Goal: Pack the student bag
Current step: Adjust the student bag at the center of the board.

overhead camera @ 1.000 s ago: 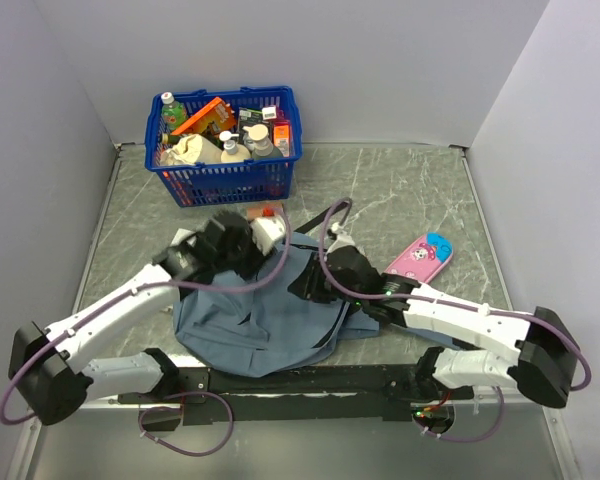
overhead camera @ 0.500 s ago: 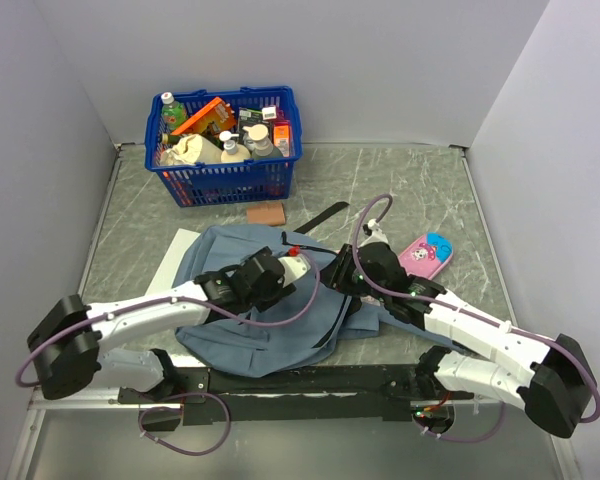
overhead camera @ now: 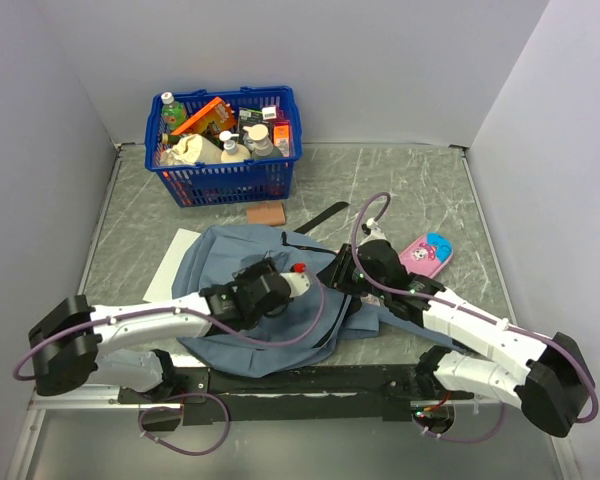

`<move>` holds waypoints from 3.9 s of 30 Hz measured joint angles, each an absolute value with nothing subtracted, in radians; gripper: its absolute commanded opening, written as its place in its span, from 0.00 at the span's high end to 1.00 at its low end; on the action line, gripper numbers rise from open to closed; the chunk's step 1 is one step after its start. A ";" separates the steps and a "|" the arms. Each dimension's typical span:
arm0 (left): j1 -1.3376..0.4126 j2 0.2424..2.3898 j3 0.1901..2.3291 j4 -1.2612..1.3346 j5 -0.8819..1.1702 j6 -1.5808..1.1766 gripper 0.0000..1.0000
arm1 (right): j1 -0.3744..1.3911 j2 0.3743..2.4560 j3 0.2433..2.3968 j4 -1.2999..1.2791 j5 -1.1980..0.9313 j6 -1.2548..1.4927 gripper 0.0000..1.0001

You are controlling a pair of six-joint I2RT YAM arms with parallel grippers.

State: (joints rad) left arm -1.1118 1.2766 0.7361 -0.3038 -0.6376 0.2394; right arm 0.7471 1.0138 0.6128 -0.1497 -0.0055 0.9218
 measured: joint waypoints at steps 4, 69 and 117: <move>-1.131 1.225 0.669 -0.268 -0.711 0.307 0.35 | 0.745 1.026 0.613 -0.150 -0.022 0.919 0.58; -0.551 0.892 0.894 -0.712 0.270 0.266 0.99 | 1.219 1.475 0.815 0.490 0.419 -0.357 0.23; -0.542 0.813 0.930 -0.701 0.482 0.270 0.16 | 1.321 1.468 0.702 0.631 0.589 -0.359 1.00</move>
State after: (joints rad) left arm -0.5423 0.8131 0.9298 -0.7010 0.4824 0.2703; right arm 1.3212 1.4681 0.7021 0.6308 0.5892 -0.3592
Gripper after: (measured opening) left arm 0.779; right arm 0.021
